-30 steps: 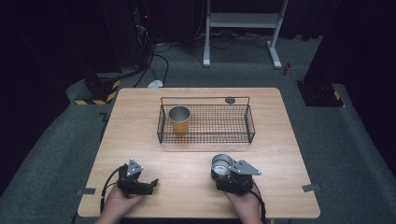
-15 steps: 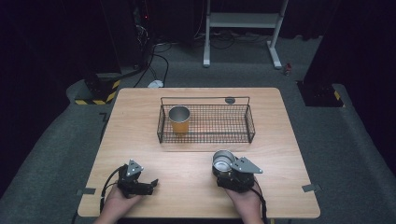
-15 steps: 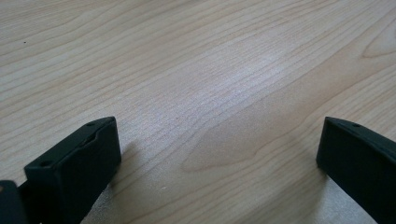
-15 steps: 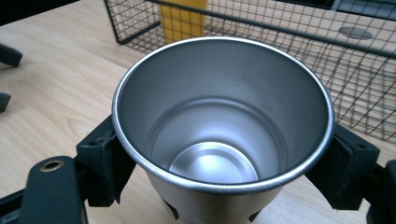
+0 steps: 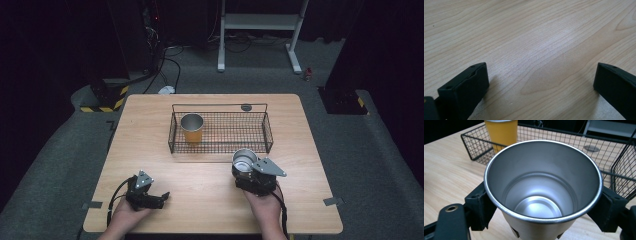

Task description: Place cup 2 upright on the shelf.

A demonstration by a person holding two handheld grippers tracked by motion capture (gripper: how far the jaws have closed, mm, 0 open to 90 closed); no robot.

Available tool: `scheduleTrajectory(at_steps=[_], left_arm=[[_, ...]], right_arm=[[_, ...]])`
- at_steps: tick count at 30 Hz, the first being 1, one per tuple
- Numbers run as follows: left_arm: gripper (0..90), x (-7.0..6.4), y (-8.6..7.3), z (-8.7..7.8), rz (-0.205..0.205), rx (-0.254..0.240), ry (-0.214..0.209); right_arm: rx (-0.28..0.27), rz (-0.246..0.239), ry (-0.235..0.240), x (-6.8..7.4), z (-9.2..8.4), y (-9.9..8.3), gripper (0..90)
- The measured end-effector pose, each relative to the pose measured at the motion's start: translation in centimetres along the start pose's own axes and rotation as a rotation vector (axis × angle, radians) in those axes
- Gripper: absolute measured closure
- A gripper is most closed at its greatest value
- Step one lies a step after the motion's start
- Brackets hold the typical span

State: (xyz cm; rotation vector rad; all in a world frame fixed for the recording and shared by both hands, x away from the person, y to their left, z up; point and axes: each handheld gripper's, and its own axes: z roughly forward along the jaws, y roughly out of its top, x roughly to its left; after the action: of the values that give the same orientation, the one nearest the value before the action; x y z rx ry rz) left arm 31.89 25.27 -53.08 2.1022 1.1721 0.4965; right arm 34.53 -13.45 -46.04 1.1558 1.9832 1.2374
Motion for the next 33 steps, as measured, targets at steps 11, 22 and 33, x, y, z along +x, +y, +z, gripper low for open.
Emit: scheduleTrajectory(at_steps=[11,22,33], left_arm=[[0.5,-0.1,0.1,0.2,-0.007,-0.003,0.006],[0.5,-0.1,0.3,0.3,0.003,-0.001,-0.001],[0.5,0.0,0.3,0.3,0.008,-0.001,-0.008]], right_arm=[[-0.007,-0.029,-0.013,-1.3,0.1,1.6,18.2],[-0.029,-0.011,-0.036,-2.3,0.5,2.8,18.2],[-0.034,-0.008,-0.051,-2.8,1.3,4.7,18.2]])
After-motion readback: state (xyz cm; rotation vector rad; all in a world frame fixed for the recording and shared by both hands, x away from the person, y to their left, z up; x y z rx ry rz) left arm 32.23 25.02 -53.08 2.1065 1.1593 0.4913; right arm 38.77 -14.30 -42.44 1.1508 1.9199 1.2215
